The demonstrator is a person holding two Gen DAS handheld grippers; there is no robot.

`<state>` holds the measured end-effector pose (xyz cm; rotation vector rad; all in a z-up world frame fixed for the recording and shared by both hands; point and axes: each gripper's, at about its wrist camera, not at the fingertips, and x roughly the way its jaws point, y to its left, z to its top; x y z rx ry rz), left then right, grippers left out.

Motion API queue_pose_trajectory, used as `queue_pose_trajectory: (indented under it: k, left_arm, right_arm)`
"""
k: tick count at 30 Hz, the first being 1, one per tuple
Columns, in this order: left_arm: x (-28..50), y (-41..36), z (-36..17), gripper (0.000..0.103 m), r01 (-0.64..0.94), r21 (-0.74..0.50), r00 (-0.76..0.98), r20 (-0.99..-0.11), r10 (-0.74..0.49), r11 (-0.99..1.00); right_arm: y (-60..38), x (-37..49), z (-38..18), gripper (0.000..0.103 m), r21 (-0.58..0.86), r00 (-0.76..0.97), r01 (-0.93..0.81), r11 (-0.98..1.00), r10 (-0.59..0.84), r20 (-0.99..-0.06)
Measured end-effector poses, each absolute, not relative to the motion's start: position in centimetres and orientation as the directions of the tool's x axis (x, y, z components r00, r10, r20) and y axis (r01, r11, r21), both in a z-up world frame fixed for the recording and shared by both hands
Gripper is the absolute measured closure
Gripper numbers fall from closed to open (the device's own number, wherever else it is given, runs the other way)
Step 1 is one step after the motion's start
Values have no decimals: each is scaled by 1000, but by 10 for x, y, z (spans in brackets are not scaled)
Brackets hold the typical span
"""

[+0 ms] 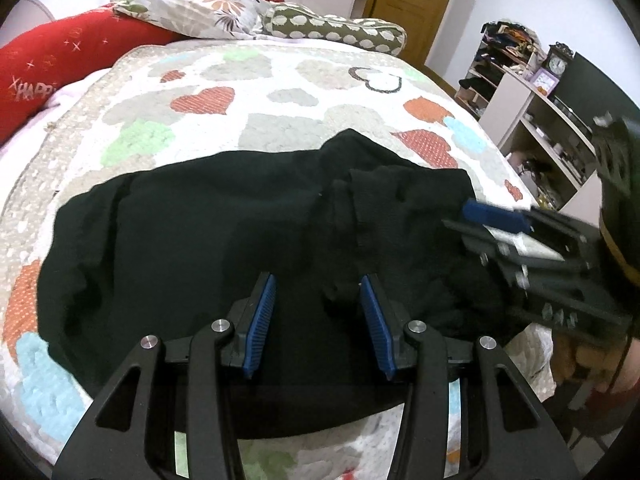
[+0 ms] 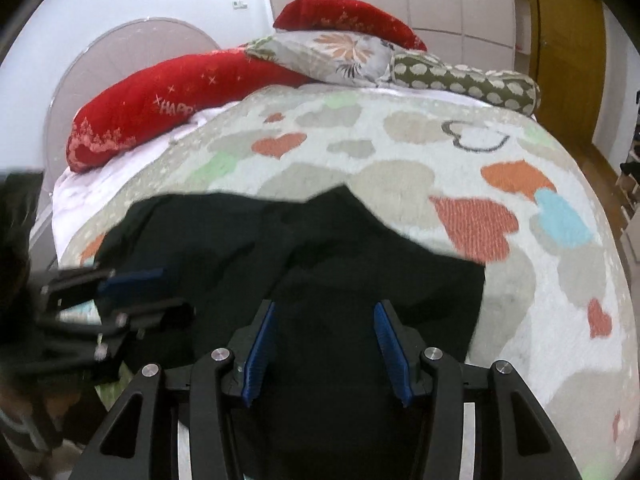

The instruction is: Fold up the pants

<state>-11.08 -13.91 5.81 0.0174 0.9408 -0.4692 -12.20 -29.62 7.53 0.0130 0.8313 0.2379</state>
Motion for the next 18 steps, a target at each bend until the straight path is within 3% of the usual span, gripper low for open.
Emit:
queue_pose_trajectory:
  k: [9, 18]
  left_arm:
    - [-114, -125, 66, 59, 356, -160, 532, -776, -340, 921]
    - [-110, -113, 71, 59, 305, -156, 564, -765, -310, 940]
  right_arm:
    - [-282, -70, 52, 54, 117, 595, -178, 977, 202, -778]
    - [-276, -120, 75, 54, 85, 611, -237, 968, 217, -761]
